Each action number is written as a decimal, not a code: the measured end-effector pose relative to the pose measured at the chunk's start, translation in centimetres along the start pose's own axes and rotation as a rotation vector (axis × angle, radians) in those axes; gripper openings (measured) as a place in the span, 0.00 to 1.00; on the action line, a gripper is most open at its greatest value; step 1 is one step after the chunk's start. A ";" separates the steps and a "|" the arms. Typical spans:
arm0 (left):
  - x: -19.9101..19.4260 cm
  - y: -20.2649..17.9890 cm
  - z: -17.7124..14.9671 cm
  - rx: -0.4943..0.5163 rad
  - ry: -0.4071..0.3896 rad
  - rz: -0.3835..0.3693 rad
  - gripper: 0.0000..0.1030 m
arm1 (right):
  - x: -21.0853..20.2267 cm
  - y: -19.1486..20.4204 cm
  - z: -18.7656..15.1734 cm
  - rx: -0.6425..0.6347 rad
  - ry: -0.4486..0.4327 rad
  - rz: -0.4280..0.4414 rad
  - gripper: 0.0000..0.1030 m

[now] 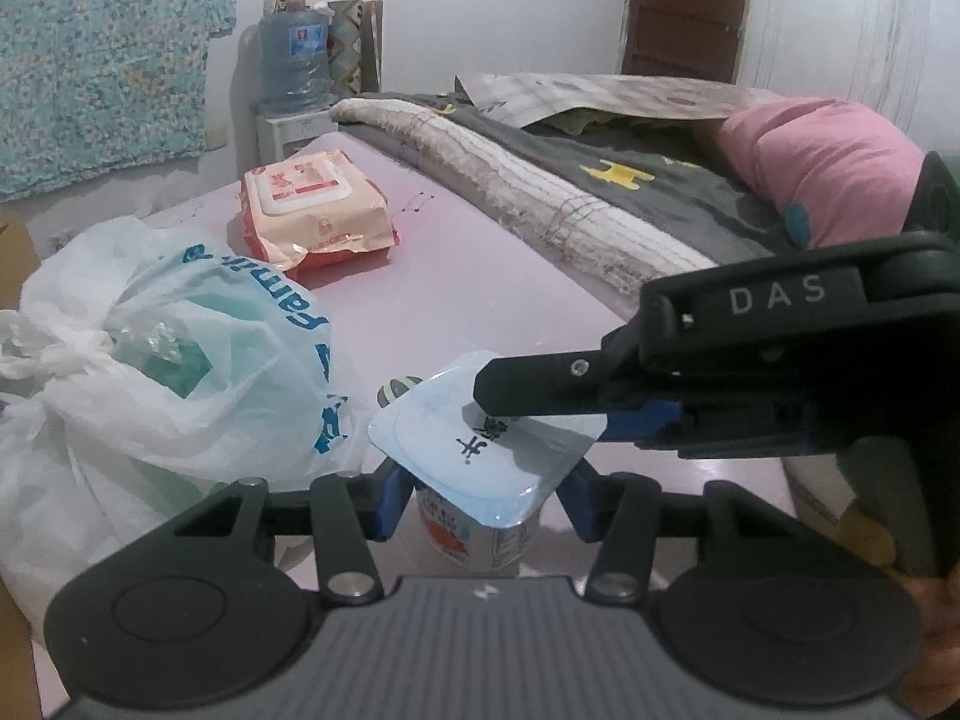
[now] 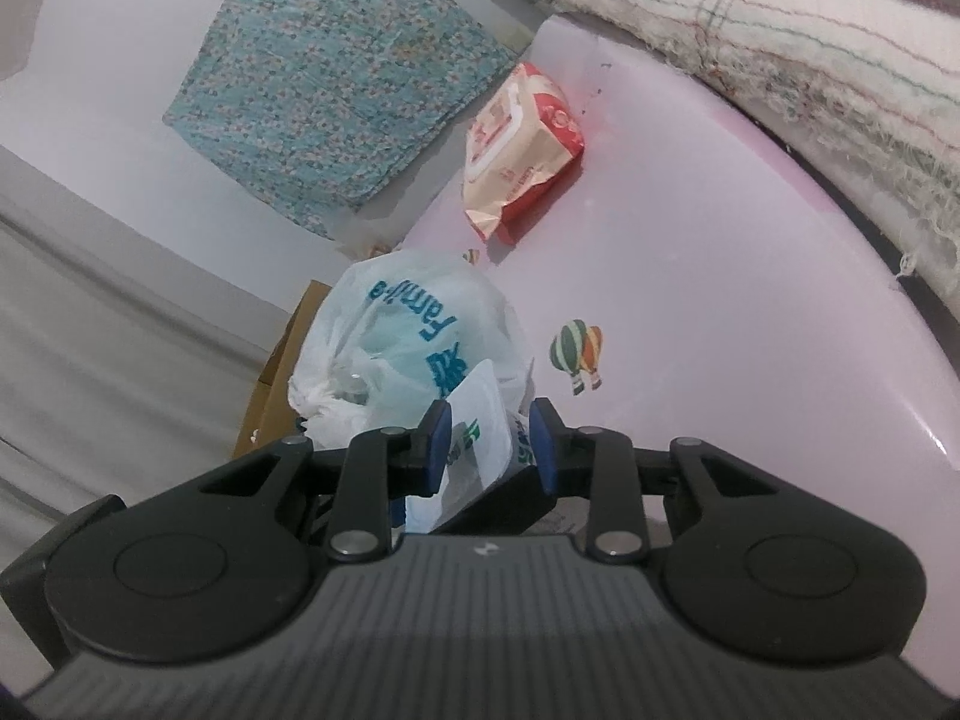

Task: Organize soft objects
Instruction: 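Hold the tub in the right gripper and raise it off the bed, then carry the white tub in the right gripper over the cardboard box, then open the right gripper to drop the tub into the box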

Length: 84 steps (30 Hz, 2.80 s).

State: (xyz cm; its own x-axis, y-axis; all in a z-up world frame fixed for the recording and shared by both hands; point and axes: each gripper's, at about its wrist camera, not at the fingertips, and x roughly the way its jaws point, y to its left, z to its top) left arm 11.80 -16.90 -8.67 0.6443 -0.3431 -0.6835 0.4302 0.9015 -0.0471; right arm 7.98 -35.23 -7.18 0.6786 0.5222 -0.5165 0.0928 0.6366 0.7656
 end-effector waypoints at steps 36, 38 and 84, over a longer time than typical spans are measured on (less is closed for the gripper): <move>-22.6 22.7 -3.1 -0.432 -0.109 0.301 0.51 | 12.6 30.3 -8.4 -0.379 0.396 0.266 0.28; -22.2 24.0 -4.1 -0.466 -0.078 0.278 0.51 | 13.9 30.2 -9.2 -0.381 0.442 0.229 0.28; -27.3 25.4 -7.3 -0.459 -0.189 0.258 0.99 | 10.9 32.6 -7.9 -0.579 0.130 0.080 0.89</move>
State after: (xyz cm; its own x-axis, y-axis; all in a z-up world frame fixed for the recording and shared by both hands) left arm 0.54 17.33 3.49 0.8125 -0.0995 -0.5744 -0.0488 0.9703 -0.2371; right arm 12.68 -4.33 9.12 0.5690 0.6232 -0.5365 -0.3922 0.7791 0.4890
